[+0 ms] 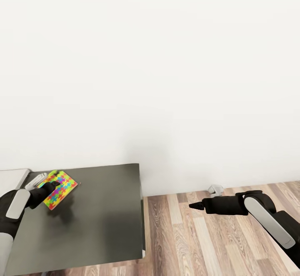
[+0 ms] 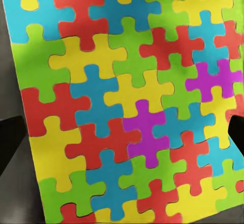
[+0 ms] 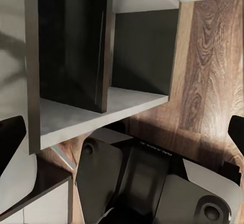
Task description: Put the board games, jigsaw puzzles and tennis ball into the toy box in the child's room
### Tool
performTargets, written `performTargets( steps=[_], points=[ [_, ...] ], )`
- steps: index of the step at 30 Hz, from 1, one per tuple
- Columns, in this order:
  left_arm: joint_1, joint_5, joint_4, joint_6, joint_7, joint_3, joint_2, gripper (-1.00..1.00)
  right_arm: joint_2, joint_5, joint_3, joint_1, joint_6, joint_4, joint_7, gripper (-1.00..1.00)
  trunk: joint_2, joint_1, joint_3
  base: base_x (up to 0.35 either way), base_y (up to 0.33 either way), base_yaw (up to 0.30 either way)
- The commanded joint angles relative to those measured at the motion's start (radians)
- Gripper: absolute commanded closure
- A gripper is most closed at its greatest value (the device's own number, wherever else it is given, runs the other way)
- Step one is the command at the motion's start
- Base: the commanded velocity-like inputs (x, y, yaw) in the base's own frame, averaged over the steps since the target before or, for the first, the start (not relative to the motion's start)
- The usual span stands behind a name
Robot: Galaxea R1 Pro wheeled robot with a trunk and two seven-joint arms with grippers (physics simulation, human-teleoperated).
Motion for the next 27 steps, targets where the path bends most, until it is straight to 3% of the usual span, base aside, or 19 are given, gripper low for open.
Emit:
performTargets(
  steps=[1, 10, 27],
  points=[
    [0.0, 0.011, -0.002, 0.004, 0.008, 0.001, 0.0, -1.0, -0.001, 0.011, 0.001, -0.001, 0.002, 0.0, 0.01, -1.0, -0.002, 0.0, -0.001, 0.0, 0.0, -0.164],
    [0.0, 0.012, -0.002, 0.005, 0.008, 0.001, -0.001, -1.0, -0.001, 0.011, 0.001, -0.001, 0.002, 0.0, 0.01, -1.0, -0.002, 0.0, -0.001, 0.0, 0.0, -0.162],
    [0.006, 0.012, -0.008, 0.004, 0.001, 0.003, 0.005, -1.0, 0.0, 0.011, 0.002, -0.001, 0.001, 0.0, 0.009, -1.0, -0.002, 0.0, -0.001, 0.0, 0.0, -0.026]
  ],
)
